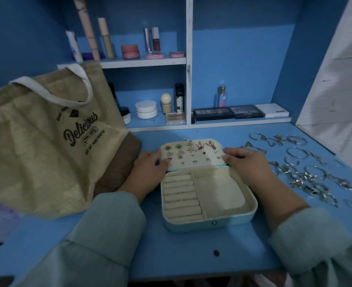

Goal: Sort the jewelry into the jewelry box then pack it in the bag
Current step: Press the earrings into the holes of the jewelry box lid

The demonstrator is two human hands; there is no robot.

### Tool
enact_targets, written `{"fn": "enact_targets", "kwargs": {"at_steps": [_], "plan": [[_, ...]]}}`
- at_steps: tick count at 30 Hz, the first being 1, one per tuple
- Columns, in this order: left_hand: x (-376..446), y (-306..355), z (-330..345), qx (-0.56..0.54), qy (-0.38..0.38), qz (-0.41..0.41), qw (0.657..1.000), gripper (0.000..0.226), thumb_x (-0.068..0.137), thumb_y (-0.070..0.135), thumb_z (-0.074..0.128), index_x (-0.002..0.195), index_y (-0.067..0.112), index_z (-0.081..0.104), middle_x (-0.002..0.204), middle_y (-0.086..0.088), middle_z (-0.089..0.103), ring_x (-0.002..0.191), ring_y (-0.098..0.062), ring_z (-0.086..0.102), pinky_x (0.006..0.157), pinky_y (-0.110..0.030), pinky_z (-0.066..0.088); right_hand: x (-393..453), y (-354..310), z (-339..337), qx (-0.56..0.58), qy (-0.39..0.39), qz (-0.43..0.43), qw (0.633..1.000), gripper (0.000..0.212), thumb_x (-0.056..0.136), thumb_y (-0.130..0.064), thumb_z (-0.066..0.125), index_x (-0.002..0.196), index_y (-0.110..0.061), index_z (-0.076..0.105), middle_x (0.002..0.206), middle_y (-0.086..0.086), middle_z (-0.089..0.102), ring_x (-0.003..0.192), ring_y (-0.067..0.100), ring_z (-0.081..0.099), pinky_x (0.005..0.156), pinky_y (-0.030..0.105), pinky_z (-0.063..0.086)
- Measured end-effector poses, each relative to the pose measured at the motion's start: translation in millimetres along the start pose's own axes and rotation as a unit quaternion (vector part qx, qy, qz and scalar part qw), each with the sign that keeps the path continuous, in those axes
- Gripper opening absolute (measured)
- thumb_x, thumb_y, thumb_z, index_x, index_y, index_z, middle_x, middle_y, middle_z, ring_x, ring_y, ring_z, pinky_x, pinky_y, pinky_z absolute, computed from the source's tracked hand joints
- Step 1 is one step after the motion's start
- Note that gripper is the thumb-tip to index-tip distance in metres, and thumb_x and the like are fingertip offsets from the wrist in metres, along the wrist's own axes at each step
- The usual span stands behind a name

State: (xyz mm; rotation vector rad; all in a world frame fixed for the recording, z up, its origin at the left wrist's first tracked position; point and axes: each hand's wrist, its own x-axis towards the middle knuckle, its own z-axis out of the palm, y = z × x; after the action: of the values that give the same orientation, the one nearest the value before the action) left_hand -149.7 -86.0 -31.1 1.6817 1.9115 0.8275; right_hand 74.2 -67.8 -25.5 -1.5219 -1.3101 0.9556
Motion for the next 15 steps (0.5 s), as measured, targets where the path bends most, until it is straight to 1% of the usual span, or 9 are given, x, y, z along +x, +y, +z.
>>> {"fn": "enact_targets", "kwargs": {"at_steps": [2,3,5,7,8,9,11,12,15], "plan": [[0,-1,-1,0.0,-0.007,0.008,1.0,0.031,0.095,0.03,0.047,0.122,0.017,0.056,0.116,-0.01,0.045,0.113,-0.019,0.046,0.09,-0.022,0.033,-2,-1,-1,0.001,0.0,-0.002,1.0,0.025,0.087,-0.012,0.063,0.111,-0.013,0.067,0.087,-0.004,0.064,0.069,0.002,0.056,0.051,0.002,0.043],[-1,0,-2,0.003,-0.012,0.005,1.0,0.032,0.095,0.031,0.046,0.123,0.019,0.055,0.116,-0.01,0.046,0.111,-0.017,0.046,0.091,-0.023,0.034,-3,-2,-1,-0.002,-0.003,-0.002,1.0,0.024,0.086,-0.012,0.063,0.11,-0.012,0.067,0.09,-0.003,0.066,0.07,0.004,0.057,0.055,0.005,0.044],[-4,3,-4,0.033,-0.018,-0.003,0.999,0.039,0.095,0.033,0.045,0.132,0.022,0.049,0.123,-0.011,0.044,0.116,-0.02,0.045,0.096,-0.027,0.035,-6,-6,-6,-0.016,-0.013,-0.008,1.0,0.021,0.086,-0.012,0.064,0.106,-0.012,0.069,0.095,0.0,0.068,0.076,0.007,0.059,0.07,0.015,0.047],[-8,14,-6,0.098,-0.008,-0.007,0.995,0.046,0.095,0.035,0.044,0.14,0.024,0.041,0.135,-0.007,0.036,0.127,-0.023,0.035,0.105,-0.029,0.028,-7,-10,-18,-0.052,-0.02,-0.029,0.998,0.014,0.086,-0.011,0.063,0.097,-0.014,0.071,0.096,-0.001,0.069,0.075,0.007,0.058,0.079,0.022,0.047],[-11,22,-7,0.137,-0.002,0.008,0.991,0.046,0.095,0.036,0.042,0.14,0.027,0.039,0.137,-0.005,0.033,0.129,-0.023,0.031,0.107,-0.029,0.025,-6,-13,-27,-0.084,-0.024,-0.046,0.995,0.012,0.087,-0.012,0.062,0.092,-0.016,0.071,0.095,-0.003,0.068,0.073,0.007,0.058,0.078,0.022,0.048],[-15,31,-7,0.169,-0.001,0.034,0.985,0.045,0.096,0.037,0.04,0.139,0.029,0.039,0.138,-0.003,0.032,0.129,-0.023,0.029,0.107,-0.03,0.023,-5,-15,-36,-0.123,-0.028,-0.061,0.99,0.011,0.087,-0.013,0.061,0.09,-0.018,0.071,0.095,-0.006,0.067,0.069,0.005,0.057,0.073,0.018,0.049],[-19,51,-5,0.201,-0.02,0.086,0.976,0.042,0.096,0.039,0.039,0.137,0.033,0.041,0.139,-0.001,0.033,0.129,-0.023,0.028,0.108,-0.033,0.022,-4,-19,-57,-0.212,-0.046,-0.084,0.973,0.011,0.088,-0.017,0.061,0.091,-0.016,0.072,0.091,-0.006,0.066,0.063,0.005,0.054,0.056,0.008,0.043],[-19,61,-2,0.209,-0.036,0.112,0.971,0.04,0.096,0.039,0.039,0.135,0.034,0.044,0.138,0.0,0.035,0.129,-0.023,0.029,0.108,-0.034,0.023,-4,-20,-67,-0.257,-0.057,-0.09,0.961,0.011,0.087,-0.018,0.061,0.091,-0.016,0.072,0.089,-0.004,0.067,0.063,0.005,0.054,0.052,0.006,0.04],[-19,87,12,0.222,-0.088,0.196,0.951,0.036,0.094,0.04,0.041,0.127,0.036,0.053,0.135,0.002,0.043,0.128,-0.024,0.035,0.105,-0.038,0.03,-7,-21,-93,-0.357,-0.095,-0.093,0.924,0.011,0.086,-0.02,0.062,0.091,-0.019,0.072,0.09,-0.006,0.068,0.071,0.002,0.055,0.06,0.007,0.04]]}}
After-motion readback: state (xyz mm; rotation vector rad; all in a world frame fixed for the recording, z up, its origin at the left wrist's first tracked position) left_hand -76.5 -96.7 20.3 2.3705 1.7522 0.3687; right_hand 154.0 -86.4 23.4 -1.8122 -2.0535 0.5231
